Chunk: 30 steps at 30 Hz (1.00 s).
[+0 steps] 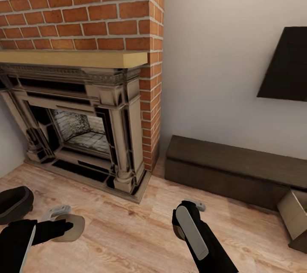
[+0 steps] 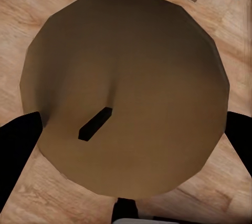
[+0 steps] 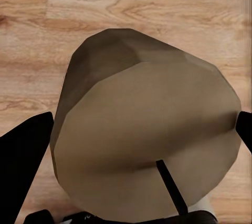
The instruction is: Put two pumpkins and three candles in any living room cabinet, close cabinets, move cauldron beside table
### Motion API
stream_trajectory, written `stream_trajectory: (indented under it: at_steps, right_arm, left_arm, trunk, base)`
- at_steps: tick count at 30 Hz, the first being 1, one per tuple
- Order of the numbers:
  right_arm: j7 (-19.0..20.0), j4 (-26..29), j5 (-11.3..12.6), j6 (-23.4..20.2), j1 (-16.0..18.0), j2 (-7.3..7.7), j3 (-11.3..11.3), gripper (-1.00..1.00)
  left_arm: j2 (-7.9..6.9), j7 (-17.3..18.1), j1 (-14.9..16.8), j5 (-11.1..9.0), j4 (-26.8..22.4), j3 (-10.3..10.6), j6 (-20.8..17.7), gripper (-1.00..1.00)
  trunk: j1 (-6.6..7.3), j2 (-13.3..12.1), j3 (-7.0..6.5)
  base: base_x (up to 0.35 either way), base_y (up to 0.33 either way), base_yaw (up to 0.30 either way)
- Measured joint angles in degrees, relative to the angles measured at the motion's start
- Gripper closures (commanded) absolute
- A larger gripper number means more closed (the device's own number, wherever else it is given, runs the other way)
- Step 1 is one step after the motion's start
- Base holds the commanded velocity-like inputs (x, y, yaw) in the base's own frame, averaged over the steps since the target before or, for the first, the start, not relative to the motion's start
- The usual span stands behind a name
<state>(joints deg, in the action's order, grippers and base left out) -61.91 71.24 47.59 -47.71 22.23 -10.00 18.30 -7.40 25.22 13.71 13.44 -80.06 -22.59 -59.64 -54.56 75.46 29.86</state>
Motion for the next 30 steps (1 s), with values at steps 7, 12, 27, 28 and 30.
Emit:
stream_trajectory:
  at_steps: [7, 12, 27, 28, 30]
  right_arm:
    - [0.1, -0.5, 0.0, 0.0, 0.0, 0.0, 0.0, 1.0]
    - [0.1, -0.6, -0.1, 0.0, 0.0, 0.0, -0.1, 1.0]
    - [0.1, -0.7, -0.1, 0.0, 0.0, 0.0, -0.2, 1.0]
    - [0.2, -0.7, -0.1, 0.1, 0.0, 0.0, -0.2, 1.0]
    - [0.2, -0.7, -0.1, 0.1, 0.0, 0.0, -0.2, 1.0]
  left_arm:
    - [0.09, 0.0, 0.0, -0.1, 0.1, 0.0, 0.0, 1.0]
    - [0.05, 0.1, 0.0, -0.2, 0.0, 0.0, -0.1, 1.0]
    - [-0.1, 0.0, 0.0, -0.2, -0.1, 0.0, -0.1, 1.0]
    - [-0.13, 0.0, 0.0, -0.2, -0.1, 0.0, -0.1, 1.0]
    - [-0.15, 0.0, 0.0, -0.2, -0.1, 0.0, 0.0, 1.0]
  trunk:
    - [1.54, -2.8, -1.27]
    - [2.64, -4.8, -2.16]
    - [5.93, -10.8, -3.95]
    - [6.15, -11.2, -4.05]
    - [6.59, -12.0, -4.27]
  base:
    - [0.0, 0.0, -0.276]
    - [0.0, 0.0, -0.277]
    - [0.0, 0.0, -0.201]
    - [0.0, 0.0, -0.196]
    - [0.0, 0.0, -0.212]
